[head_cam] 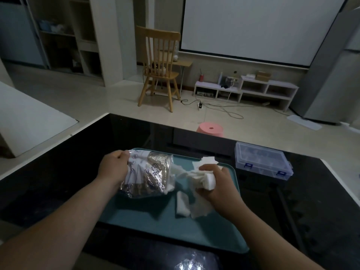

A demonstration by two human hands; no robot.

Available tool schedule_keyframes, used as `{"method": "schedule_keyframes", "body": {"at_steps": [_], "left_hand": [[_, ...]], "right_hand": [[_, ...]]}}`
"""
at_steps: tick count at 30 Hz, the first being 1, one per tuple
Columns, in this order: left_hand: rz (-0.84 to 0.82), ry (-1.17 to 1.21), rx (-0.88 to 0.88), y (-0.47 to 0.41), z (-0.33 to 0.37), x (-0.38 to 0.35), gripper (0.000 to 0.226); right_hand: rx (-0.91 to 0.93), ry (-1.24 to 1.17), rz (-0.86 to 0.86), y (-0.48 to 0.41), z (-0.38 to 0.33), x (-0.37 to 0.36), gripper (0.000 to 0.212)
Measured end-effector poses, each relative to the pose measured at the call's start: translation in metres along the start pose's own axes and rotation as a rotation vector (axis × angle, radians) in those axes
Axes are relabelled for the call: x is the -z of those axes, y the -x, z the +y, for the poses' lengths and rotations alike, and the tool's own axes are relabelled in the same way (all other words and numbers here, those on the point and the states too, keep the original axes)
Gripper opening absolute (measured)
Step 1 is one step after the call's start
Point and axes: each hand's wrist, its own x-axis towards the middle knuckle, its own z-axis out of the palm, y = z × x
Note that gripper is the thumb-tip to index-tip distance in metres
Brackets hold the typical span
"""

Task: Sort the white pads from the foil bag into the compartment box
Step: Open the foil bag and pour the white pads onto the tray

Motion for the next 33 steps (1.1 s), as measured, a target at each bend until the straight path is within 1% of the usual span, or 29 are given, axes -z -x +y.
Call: {"method": "schedule_keyframes", "body": {"at_steps": [2,3,7,9,10,11,12,13,16,17,19,23,28,31,33], "left_hand": [[0.006,-0.026,-0.020,-0.001,0.000,0.002,0.032],[0.002,-0.033,-0.027,-0.001,0.001,0.002,0.032],[-0.022,-0.033,-0.033,0.002,0.003,0.001,0.032],[-0.041,-0.024,-0.036,0.002,0.006,0.001,0.033],[-0.049,-0.016,-0.035,0.002,0.007,0.002,0.033],[-0.055,-0.006,-0.035,0.002,0.008,0.002,0.033],[-0.055,0.001,-0.035,0.002,0.009,0.003,0.033],[-0.053,0.011,-0.039,0.002,0.009,0.003,0.033],[-0.039,0.070,-0.032,0.003,0.011,0.004,0.031],[-0.038,0.093,-0.026,0.003,0.012,0.004,0.030],[-0.043,0.127,-0.025,0.002,0.014,0.005,0.030],[-0.077,0.161,-0.039,0.001,0.015,0.008,0.029],[-0.148,0.244,-0.021,0.006,0.018,0.007,0.029],[-0.176,0.294,-0.018,0.009,0.024,0.003,0.030],[-0.204,0.328,-0.013,0.012,0.029,0.001,0.030]], "right_hand": [[-0.043,0.140,-0.145,0.005,0.004,-0.001,0.061],[-0.066,0.182,-0.190,0.007,0.005,0.001,0.070],[-0.093,0.260,-0.323,0.003,-0.001,0.020,0.112],[-0.087,0.291,-0.385,0.002,-0.004,0.030,0.123],[-0.087,0.284,-0.398,0.003,-0.006,0.034,0.125],[-0.086,0.274,-0.389,0.004,-0.009,0.037,0.123],[-0.072,0.266,-0.355,0.005,-0.012,0.037,0.116],[-0.050,0.268,-0.303,0.004,-0.013,0.036,0.103],[0.034,0.312,-0.115,0.002,-0.014,0.027,0.058],[0.051,0.327,-0.079,0.001,-0.014,0.024,0.047],[0.056,0.359,-0.062,-0.001,-0.015,0.020,0.035],[0.013,0.425,-0.031,-0.005,-0.014,0.017,0.026],[0.001,0.246,0.107,-0.008,-0.015,0.020,0.009],[0.099,0.158,0.173,-0.006,-0.025,0.022,0.010],[0.196,0.138,0.140,-0.002,-0.039,0.019,0.019]]}}
